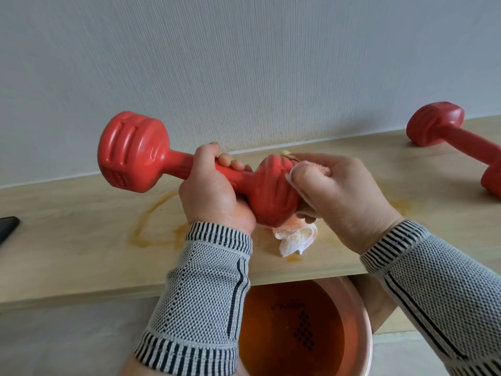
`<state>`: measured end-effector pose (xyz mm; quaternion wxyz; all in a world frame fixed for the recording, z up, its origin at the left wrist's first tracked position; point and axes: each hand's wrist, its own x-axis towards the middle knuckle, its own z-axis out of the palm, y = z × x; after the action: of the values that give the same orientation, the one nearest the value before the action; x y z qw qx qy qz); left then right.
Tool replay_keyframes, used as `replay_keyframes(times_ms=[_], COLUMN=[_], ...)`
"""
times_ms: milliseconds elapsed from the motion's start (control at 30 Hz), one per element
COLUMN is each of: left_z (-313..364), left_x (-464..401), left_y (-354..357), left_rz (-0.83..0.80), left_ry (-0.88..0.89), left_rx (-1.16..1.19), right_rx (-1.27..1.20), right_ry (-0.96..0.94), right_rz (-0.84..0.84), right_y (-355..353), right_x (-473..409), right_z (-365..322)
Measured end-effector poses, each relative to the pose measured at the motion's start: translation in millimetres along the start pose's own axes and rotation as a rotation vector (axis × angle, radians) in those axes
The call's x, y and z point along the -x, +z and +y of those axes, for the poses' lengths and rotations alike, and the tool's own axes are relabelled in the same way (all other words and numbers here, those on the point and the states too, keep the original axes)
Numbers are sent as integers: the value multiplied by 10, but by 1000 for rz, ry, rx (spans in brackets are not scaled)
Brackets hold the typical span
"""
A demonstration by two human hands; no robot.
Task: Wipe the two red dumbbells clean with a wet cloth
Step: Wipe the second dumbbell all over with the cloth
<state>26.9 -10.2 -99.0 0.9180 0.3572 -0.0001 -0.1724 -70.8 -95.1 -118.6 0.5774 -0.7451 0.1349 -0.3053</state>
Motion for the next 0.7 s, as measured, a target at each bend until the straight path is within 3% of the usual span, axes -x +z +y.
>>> replay_keyframes(times_ms=[67,267,467,600,700], left_z=[-24,7,-36,-66,-46], left_x=[5,-40,-5,23,14], left_y=[-2,-26,10,22,7], left_rz=[2,19,16,-7,-23], left_ry=[-4,-15,15,15,5], left_rx=[5,53,7,-3,25], right_rx=[-15,99,192,136,-43], right_ry=[26,25,50,28,92], right_rz=[34,-143,-60,90,-20], right_y=[0,-14,35,30,-22], right_x=[-8,34,41,14,24], right_z=[11,33,74,33,17])
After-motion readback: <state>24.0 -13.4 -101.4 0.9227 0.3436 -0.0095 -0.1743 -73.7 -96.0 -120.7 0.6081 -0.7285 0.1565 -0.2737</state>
